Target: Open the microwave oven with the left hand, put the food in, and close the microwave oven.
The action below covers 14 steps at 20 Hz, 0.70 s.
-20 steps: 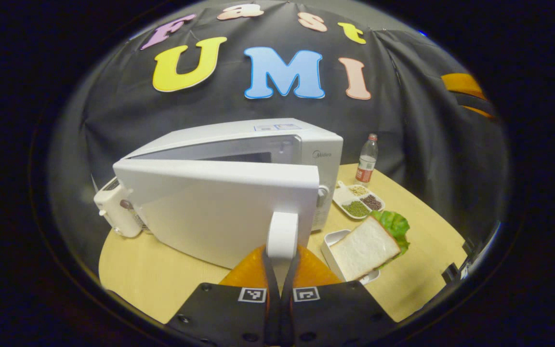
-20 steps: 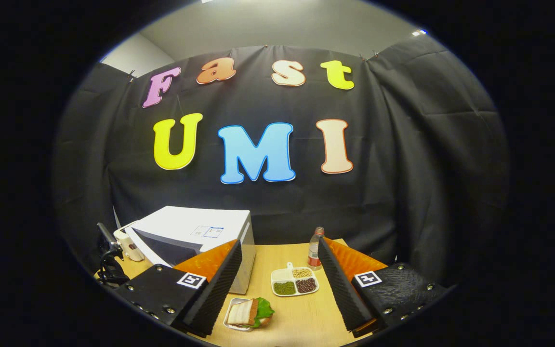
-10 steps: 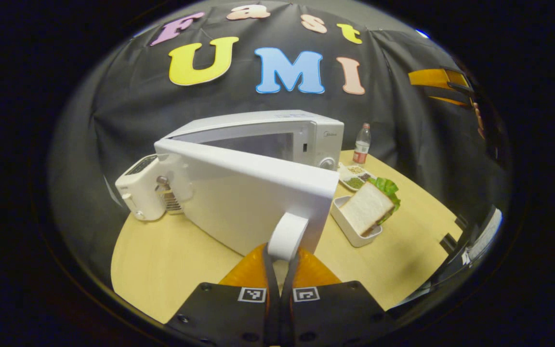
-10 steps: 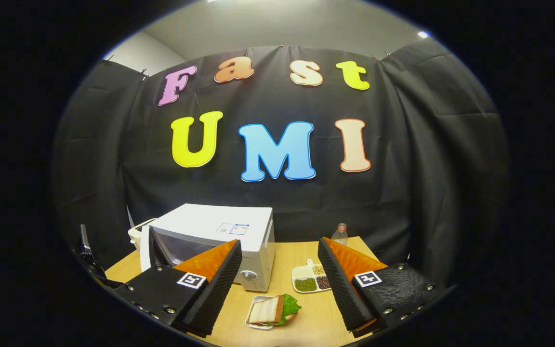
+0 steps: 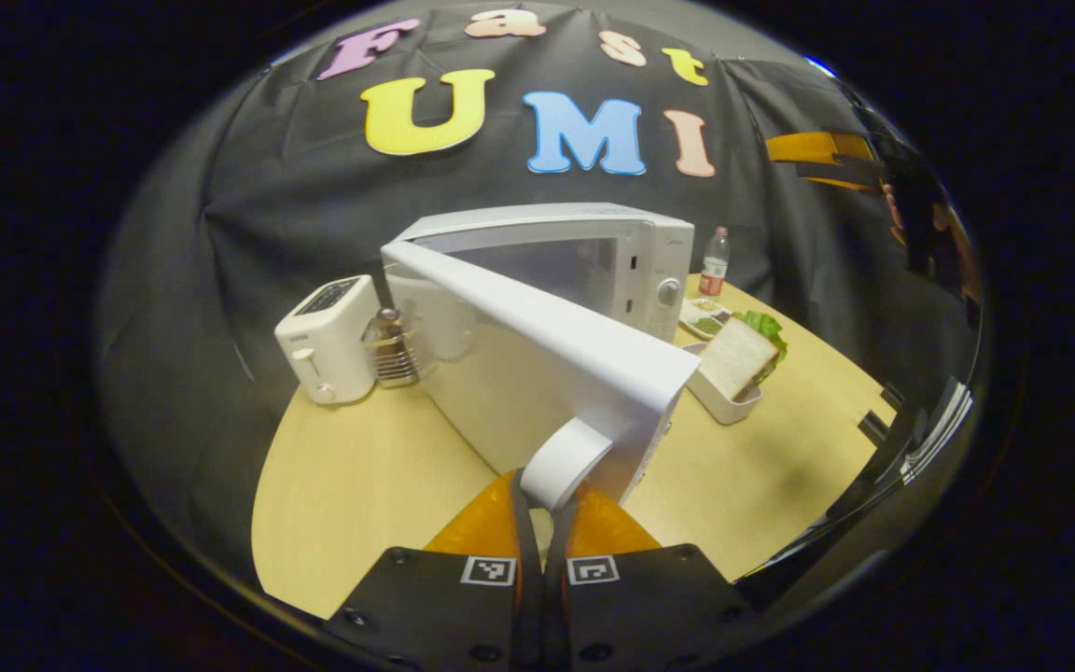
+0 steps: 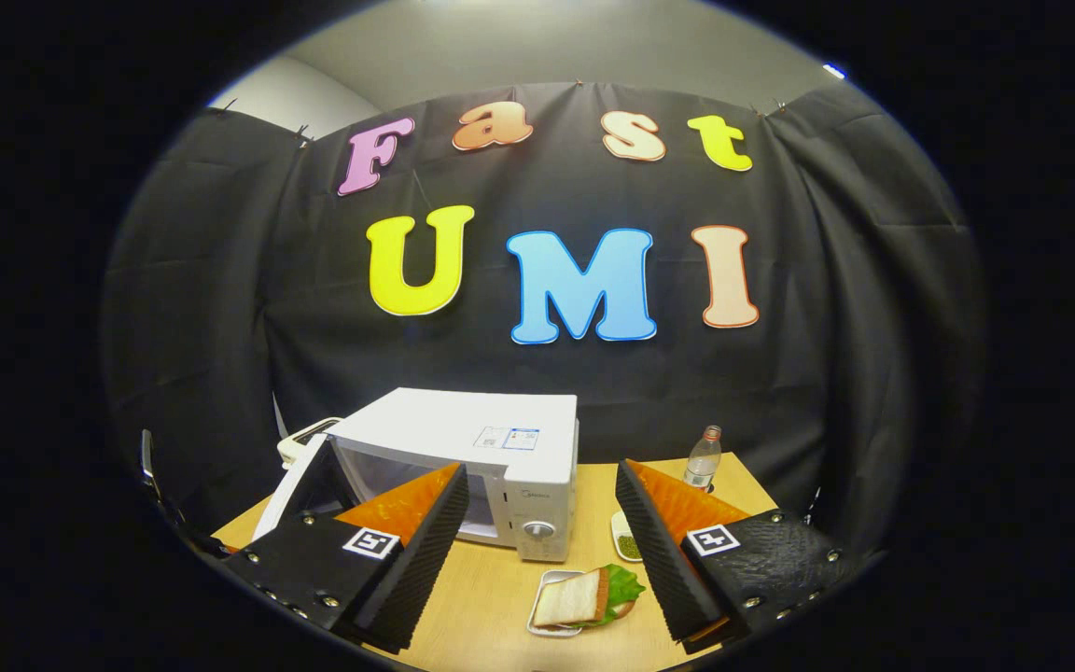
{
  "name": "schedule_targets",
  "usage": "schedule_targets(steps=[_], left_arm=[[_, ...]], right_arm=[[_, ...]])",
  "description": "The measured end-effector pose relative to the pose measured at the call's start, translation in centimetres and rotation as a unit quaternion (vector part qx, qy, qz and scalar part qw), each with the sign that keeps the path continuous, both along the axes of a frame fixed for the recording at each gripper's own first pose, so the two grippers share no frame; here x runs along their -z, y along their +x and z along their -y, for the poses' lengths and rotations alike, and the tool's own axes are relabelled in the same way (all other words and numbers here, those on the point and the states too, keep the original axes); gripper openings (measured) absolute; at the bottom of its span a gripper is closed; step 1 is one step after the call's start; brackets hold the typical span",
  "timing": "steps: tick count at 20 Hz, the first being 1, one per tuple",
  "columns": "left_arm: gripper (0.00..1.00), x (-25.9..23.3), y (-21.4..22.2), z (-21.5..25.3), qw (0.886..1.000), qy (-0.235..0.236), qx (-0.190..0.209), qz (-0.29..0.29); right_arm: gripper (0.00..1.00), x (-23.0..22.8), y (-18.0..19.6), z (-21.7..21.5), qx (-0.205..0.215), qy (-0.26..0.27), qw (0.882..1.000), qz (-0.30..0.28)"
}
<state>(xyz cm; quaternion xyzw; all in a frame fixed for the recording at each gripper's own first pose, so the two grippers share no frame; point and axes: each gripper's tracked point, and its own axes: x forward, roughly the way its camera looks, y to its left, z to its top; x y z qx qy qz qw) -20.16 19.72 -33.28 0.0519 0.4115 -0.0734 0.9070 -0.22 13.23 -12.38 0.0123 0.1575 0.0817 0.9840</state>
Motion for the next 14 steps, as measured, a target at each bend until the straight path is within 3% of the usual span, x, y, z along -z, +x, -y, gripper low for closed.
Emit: schedule_targets(steps=[8, 14], left_arm=[[0.06, -0.8, -1.9, -8.2, 1.0, 0.003, -0.021, 0.005], [0.06, -0.9, -2.1, -11.5, 0.999, 0.004, -0.032, 0.015]], right_arm=[[0.96, 0.5, -0.7, -3.8, -0.011, -0.012, 1.0, -0.008], [0.96, 1.3, -0.9, -5.4, -0.02, -0.022, 0.999, -0.019]])
